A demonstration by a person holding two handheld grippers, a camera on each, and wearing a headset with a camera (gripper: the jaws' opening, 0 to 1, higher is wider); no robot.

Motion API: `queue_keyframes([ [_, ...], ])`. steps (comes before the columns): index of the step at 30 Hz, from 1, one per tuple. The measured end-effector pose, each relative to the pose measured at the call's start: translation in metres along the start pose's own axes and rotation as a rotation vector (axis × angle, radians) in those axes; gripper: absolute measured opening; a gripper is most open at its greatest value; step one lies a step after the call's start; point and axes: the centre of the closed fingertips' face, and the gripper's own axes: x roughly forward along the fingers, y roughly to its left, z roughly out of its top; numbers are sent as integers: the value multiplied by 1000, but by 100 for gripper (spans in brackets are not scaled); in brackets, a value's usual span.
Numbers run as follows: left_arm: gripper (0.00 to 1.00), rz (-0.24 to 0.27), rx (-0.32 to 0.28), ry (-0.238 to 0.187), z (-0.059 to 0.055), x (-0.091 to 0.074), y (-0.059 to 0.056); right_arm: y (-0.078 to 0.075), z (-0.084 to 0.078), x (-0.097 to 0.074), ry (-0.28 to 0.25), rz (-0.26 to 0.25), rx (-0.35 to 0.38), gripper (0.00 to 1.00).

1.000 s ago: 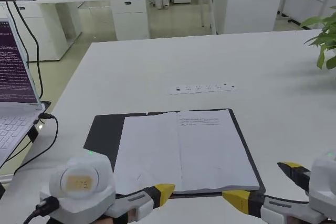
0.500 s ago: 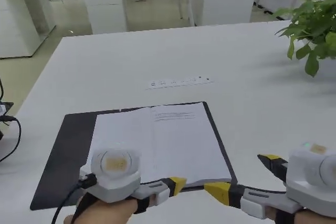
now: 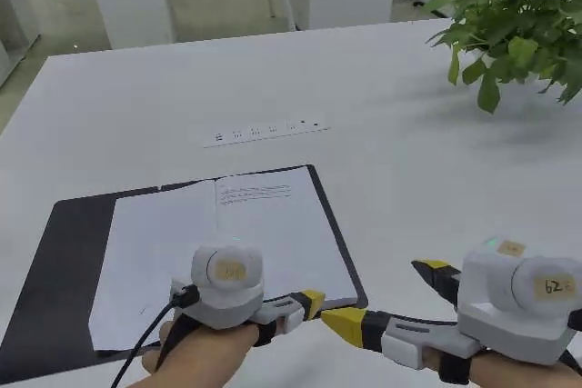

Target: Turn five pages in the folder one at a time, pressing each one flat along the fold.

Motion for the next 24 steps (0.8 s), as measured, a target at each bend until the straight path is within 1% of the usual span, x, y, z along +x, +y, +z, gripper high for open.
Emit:
queue_keyframes([
  [4, 75, 2, 2, -12, 2, 10, -4, 0, -1, -1, -2, 1, -1, 92],
  [8, 73, 2, 3, -23, 5, 18, -6, -1, -3, -1, -2, -3, 14, 92],
  [11, 72, 3, -8, -26, 6, 24, -7, -3, -5, -1, -1, -5, 18, 91],
  [13, 71, 13, -3, -29, 6, 28, -5, -4, -7, -2, 4, -5, 17, 91],
  [18, 68, 26, 8, -22, 3, 37, -3, -7, -7, -4, -8, -13, 38, 90],
  [19, 68, 31, 19, -21, 2, 39, -2, -7, -7, -5, -10, -14, 40, 90],
  [21, 66, 44, 25, -9, -2, 41, -1, -8, -7, -5, -9, -17, 44, 90],
  [24, 62, 69, 76, 12, -10, 40, 4, -10, -9, -5, -1, -20, 44, 90],
])
